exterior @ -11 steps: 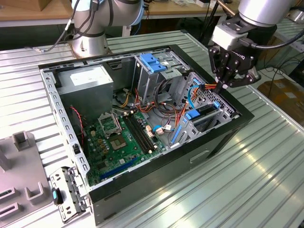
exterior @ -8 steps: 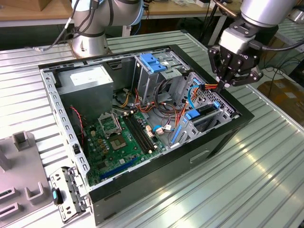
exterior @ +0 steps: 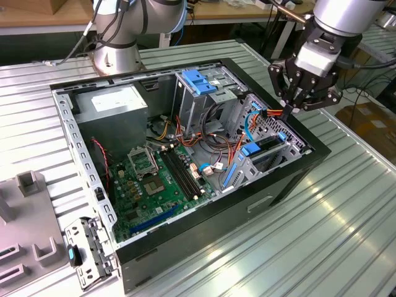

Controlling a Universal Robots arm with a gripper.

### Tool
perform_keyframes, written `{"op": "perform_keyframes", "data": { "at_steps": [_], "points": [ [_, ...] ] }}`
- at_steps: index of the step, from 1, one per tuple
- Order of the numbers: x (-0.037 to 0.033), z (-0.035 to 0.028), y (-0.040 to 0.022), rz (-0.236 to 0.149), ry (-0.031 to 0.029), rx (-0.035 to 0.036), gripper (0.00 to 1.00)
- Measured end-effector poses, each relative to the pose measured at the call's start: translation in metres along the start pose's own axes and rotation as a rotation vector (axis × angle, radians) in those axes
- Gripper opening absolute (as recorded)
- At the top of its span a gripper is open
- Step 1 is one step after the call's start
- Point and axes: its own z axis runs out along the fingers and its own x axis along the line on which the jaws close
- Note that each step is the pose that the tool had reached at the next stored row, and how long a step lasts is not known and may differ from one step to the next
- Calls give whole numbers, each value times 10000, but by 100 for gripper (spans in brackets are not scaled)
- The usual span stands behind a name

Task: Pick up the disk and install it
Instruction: 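Insert the first disk wire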

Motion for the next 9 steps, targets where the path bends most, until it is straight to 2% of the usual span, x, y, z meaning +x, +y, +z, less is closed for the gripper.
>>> {"op": "perform_keyframes", "data": {
  "at_steps": [4, 5, 6, 9],
  "points": [
    [2, 5, -4, -778, -80, 26, 11],
    [10, 8, -19, -980, -99, 32, 11],
    [29, 13, -60, -1160, -116, 37, 11],
    [50, 21, -124, -1287, -130, 41, 11]
  ]
}}
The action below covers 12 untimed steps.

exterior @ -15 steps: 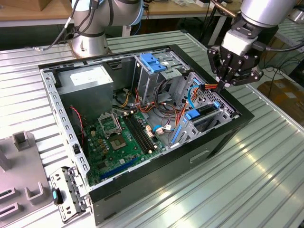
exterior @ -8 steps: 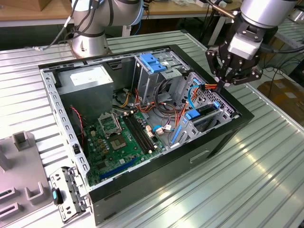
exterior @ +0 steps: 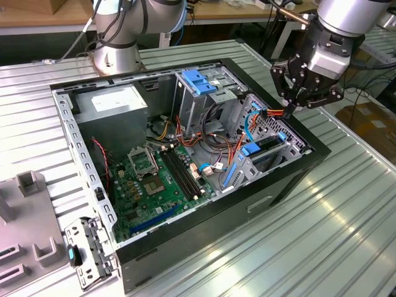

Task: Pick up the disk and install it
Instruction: 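Insert the first disk wire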

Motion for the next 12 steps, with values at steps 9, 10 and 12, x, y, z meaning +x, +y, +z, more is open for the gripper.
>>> {"op": "perform_keyframes", "data": {
  "at_steps": [9, 10, 12],
  "points": [
    [27, 44, -285, -87, -9, 3, 11],
    [37, 50, -308, -108, -8, 2, 11],
    [55, 64, -339, -202, -20, 7, 11]
  ]
}}
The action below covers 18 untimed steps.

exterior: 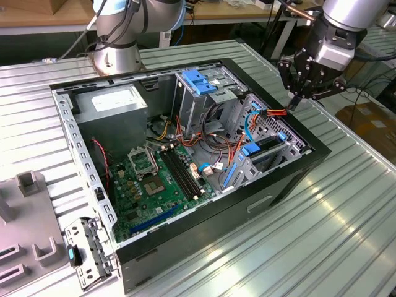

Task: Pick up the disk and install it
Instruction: 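Insert the first disk wire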

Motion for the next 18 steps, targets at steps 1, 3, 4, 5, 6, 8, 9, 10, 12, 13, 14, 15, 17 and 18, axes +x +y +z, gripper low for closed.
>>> {"op": "perform_keyframes", "data": {
  "at_steps": [1, 3, 4, 5, 6, 8, 9, 10, 12, 13, 14, 15, 17, 18],
  "points": [
    [6, 6, -8, -97, -10, 3, 11],
    [11, 17, -15, -428, -42, 13, 11],
    [11, 20, -15, -600, -59, 18, 11],
    [12, 31, -17, -1068, -107, 33, 11],
    [13, 36, -17, -1289, -128, 40, 11],
    [18, 50, -25, -1720, -172, 54, 11],
    [29, 63, -42, -1899, -190, 60, 11],
    [34, 69, -49, -2041, -203, 63, 17],
    [36, 76, -52, -2342, -234, 73, 17],
    [37, 81, -53, -2511, -251, 79, 17],
    [36, 86, -55, -2676, -265, 83, 17],
    [26, 91, -63, -2710, -264, 83, 19],
    [-25, 105, -101, -2713, -241, 61, 25],
    [-41, 113, -113, -2712, -229, 50, 25]
  ]
}}
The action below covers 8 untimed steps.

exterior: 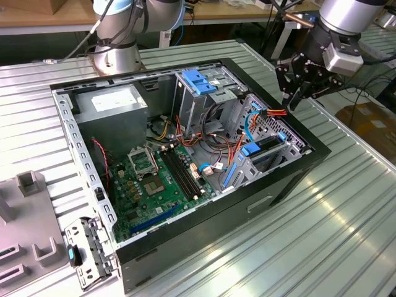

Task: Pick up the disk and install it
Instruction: 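Insert the first disk wire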

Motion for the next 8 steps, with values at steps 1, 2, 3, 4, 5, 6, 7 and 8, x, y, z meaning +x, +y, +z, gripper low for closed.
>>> {"op": "perform_keyframes", "data": {
  "at_steps": [1, 2, 3, 4, 5, 6, 7, 8],
  "points": [
    [-15, 8, -21, -3, 36, -43, 25],
    [-20, 11, -29, -8, 71, -83, 25],
    [-21, 15, -29, -12, 99, -116, 25],
    [-21, 17, -29, -19, 163, -187, 25],
    [-21, 19, -29, -28, 236, -273, 25],
    [-20, 20, -30, -42, 325, -375, 25],
    [-18, 22, -32, -55, 414, -481, 25],
    [-19, 27, -33, -59, 449, -522, 25]
  ]
}}
